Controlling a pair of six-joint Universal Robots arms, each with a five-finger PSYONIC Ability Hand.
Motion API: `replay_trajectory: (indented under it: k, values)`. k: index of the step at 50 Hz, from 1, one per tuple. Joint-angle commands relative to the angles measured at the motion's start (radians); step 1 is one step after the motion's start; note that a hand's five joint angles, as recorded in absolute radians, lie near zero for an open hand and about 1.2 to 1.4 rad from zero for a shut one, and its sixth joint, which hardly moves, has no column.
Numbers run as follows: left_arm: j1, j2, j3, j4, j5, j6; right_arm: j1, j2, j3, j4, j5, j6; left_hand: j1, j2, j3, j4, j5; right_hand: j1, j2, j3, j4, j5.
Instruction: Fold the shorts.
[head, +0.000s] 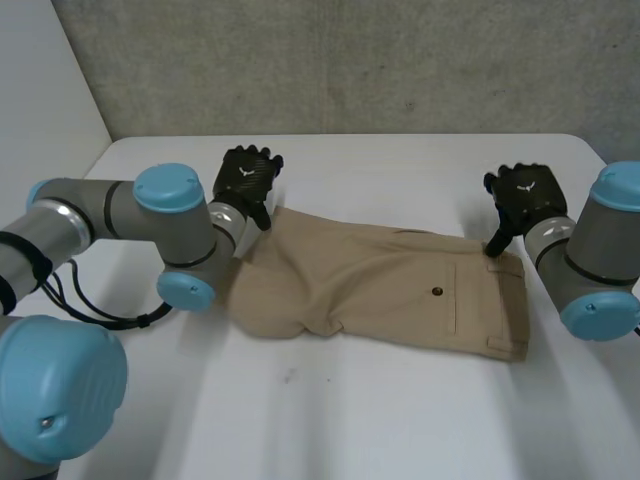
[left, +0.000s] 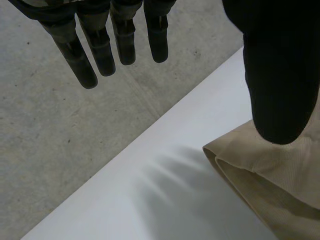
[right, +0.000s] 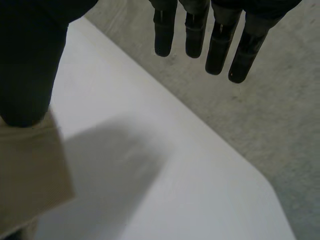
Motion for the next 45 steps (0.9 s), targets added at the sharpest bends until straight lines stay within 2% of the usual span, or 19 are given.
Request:
replay_trajectory:
  k: [1, 6, 10, 11, 12, 13, 15, 19, 24, 30, 42, 44, 45]
  values:
    - [-0.011, 0.183, -0.188, 0.0, -0.023, -0.008, 0.01, -0.157, 0.086, 0.005, 0.011, 0.024, -0.021, 0.001, -0.007, 0.001, 0.009, -0.06, -0.1, -0.101, -0.101, -0.082]
    - [-0.013, 0.356, -0.349, 0.0, -0.023, -0.02, 0.004, -0.282, 0.189, 0.02, 0.008, 0.048, -0.047, -0.025, -0.033, -0.026, -0.017, -0.034, -0.074, -0.074, -0.075, -0.055]
    - [-0.014, 0.494, -0.482, 0.001, -0.023, -0.043, 0.0, -0.387, 0.288, 0.063, 0.007, 0.051, -0.073, -0.051, -0.06, -0.052, -0.043, 0.06, 0.02, 0.019, 0.019, 0.038]
    - [-0.014, 0.519, -0.508, 0.001, -0.025, -0.051, -0.002, -0.446, 0.334, 0.093, 0.004, 0.051, -0.076, -0.054, -0.063, -0.055, -0.046, 0.145, 0.105, 0.104, 0.104, 0.123]
    - [-0.014, 0.566, -0.559, 0.001, -0.025, -0.067, -0.002, -0.474, 0.357, 0.113, 0.002, 0.051, -0.079, -0.057, -0.065, -0.058, -0.049, 0.178, 0.137, 0.137, 0.136, 0.156]
    - [-0.008, 0.67, -0.684, -0.002, -0.026, -0.126, -0.002, -0.574, 0.474, 0.198, -0.007, 0.053, -0.082, -0.06, -0.068, -0.061, -0.052, 0.236, 0.196, 0.196, 0.195, 0.215]
    - [-0.005, 0.704, -0.726, -0.002, -0.031, -0.15, -0.002, -0.594, 0.541, 0.221, -0.022, 0.053, -0.082, -0.06, -0.068, -0.061, -0.052, 0.286, 0.246, 0.245, 0.245, 0.264]
    - [-0.004, 0.801, -0.862, -0.003, -0.04, -0.23, -0.002, -0.596, 0.645, 0.218, -0.074, 0.061, -0.076, -0.054, -0.063, -0.055, -0.046, 0.357, 0.316, 0.316, 0.316, 0.335]
    - [-0.005, 0.875, -0.982, 0.0, -0.042, -0.267, -0.007, -0.579, 0.701, 0.169, -0.108, 0.088, -0.076, -0.054, -0.063, -0.055, -0.046, 0.401, 0.361, 0.36, 0.36, 0.379]
    - [-0.01, 0.928, -1.081, 0.003, -0.043, -0.276, -0.023, -0.462, 0.724, 0.071, -0.107, 0.104, -0.082, -0.06, -0.068, -0.061, -0.052, 0.477, 0.437, 0.436, 0.436, 0.455]
    - [-0.004, 0.941, -1.165, 0.043, -0.04, -0.301, -0.043, -0.373, 0.703, -0.05, -0.092, 0.087, -0.091, -0.069, -0.077, -0.07, -0.061, 0.551, 0.511, 0.51, 0.51, 0.529]
    - [-0.001, 0.938, -1.167, 0.047, -0.04, -0.304, -0.046, -0.369, 0.698, -0.057, -0.093, 0.085, -0.091, -0.069, -0.077, -0.07, -0.061, 0.662, 0.621, 0.621, 0.62, 0.64]
    - [-0.001, 0.938, -1.167, 0.047, -0.04, -0.304, -0.051, -0.369, 0.696, -0.063, -0.095, 0.085, -0.094, -0.072, -0.08, -0.073, -0.064, 0.892, 0.852, 0.851, 0.851, 0.87]
